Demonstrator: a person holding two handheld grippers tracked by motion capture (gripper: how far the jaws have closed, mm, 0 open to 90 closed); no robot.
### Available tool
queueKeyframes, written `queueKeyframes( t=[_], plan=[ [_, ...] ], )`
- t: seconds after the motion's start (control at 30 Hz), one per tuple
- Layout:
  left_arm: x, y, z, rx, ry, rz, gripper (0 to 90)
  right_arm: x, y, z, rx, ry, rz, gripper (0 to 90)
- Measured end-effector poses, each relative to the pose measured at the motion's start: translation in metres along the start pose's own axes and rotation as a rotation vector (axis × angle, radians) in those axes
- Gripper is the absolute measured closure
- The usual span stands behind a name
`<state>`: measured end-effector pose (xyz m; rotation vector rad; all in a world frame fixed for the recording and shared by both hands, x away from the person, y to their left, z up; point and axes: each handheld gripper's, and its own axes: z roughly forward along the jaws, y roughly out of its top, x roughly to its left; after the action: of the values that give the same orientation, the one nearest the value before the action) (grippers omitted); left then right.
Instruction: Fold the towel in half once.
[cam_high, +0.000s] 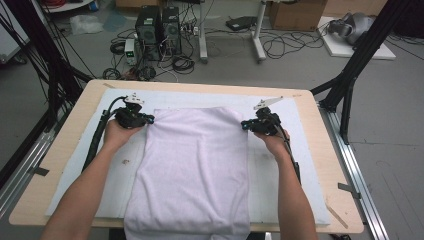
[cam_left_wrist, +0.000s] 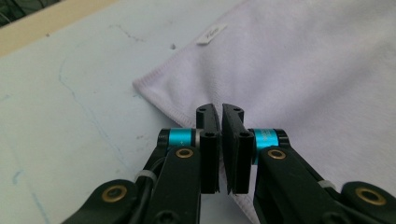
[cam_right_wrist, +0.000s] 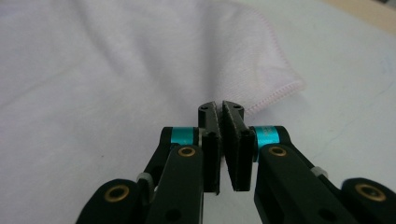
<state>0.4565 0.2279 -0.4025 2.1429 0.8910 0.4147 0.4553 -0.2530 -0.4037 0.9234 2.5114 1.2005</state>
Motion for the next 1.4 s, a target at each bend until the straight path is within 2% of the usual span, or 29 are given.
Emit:
queueKeyframes(
  t=[0.07,0.13,0.27,0.4,0.47,0.57,0.63,0.7,0.73,0.77,0.83,0.87,0.9,0.97,1.03,1.1,1.2,1.23,1.3,1.37,1.4],
  plan=[
    [-0.002,0.000,-0.012,-0.039,-0.019,-0.002,85.3,0.001,0.000,-0.012,-0.020,0.017,0.015,86.2],
    [-0.005,-0.003,-0.022,-0.075,-0.037,-0.001,85.3,0.004,-0.001,-0.021,-0.028,0.054,0.029,86.1],
    [-0.017,-0.019,-0.038,-0.104,-0.063,0.012,85.2,0.022,-0.001,-0.034,-0.023,0.088,-0.009,86.1],
    [-0.032,-0.040,-0.050,-0.110,-0.087,0.038,85.1,0.043,-0.009,-0.049,-0.040,0.120,-0.037,86.0],
    [-0.043,-0.053,-0.057,-0.110,-0.102,0.060,85.1,0.055,-0.016,-0.055,-0.029,0.130,-0.047,86.0],
    [-0.057,-0.068,-0.064,-0.113,-0.129,0.072,85.1,0.069,-0.030,-0.059,-0.002,0.137,-0.061,86.0],
    [-0.065,-0.077,-0.067,-0.117,-0.158,0.069,84.9,0.075,-0.040,-0.060,0.018,0.144,-0.058,85.9],
    [-0.071,-0.083,-0.069,-0.087,-0.192,0.078,82.8,0.079,-0.049,-0.059,0.044,0.156,-0.044,84.7],
    [-0.072,-0.084,-0.069,-0.081,-0.198,0.077,79.2,0.081,-0.053,-0.059,0.043,0.167,-0.037,80.4],
    [-0.072,-0.085,-0.070,-0.075,-0.199,0.075,72.5,0.082,-0.055,-0.059,0.041,0.171,-0.034,74.5],
    [-0.068,-0.083,-0.068,-0.069,-0.175,0.048,58.0,0.082,-0.055,-0.060,0.037,0.165,-0.035,68.5],
    [-0.063,-0.080,-0.065,-0.077,-0.164,0.023,52.8,0.081,-0.055,-0.059,0.024,0.163,-0.030,64.6],
    [-0.060,-0.078,-0.063,-0.081,-0.160,0.007,51.1,0.079,-0.053,-0.058,0.006,0.155,-0.015,60.3],
    [-0.055,-0.072,-0.057,-0.081,-0.144,-0.013,49.3,0.074,-0.050,-0.054,-0.009,0.147,0.001,58.3],
    [-0.051,-0.069,-0.050,-0.082,-0.134,-0.038,49.2,0.070,-0.047,-0.049,-0.004,0.132,0.006,54.7],
    [-0.047,-0.066,-0.043,-0.068,-0.137,-0.052,48.7,0.065,-0.046,-0.041,-0.002,0.136,0.028,53.0],
    [-0.043,-0.062,-0.030,-0.033,-0.168,-0.086,47.4,0.061,-0.045,-0.029,0.022,0.146,0.040,50.2],
    [-0.042,-0.062,-0.025,-0.028,-0.191,-0.101,47.0,0.060,-0.046,-0.026,0.032,0.150,0.047,48.8],
    [-0.041,-0.064,-0.018,-0.002,-0.194,-0.098,47.9,0.059,-0.047,-0.017,0.058,0.142,0.055,47.2],
    [-0.040,-0.067,-0.015,0.013,-0.216,-0.091,59.2,0.058,-0.048,-0.010,0.070,0.132,0.077,47.5],
    [-0.040,-0.067,-0.016,0.011,-0.208,-0.077,64.2,0.058,-0.048,-0.007,0.072,0.134,0.077,51.6]
  ],
)
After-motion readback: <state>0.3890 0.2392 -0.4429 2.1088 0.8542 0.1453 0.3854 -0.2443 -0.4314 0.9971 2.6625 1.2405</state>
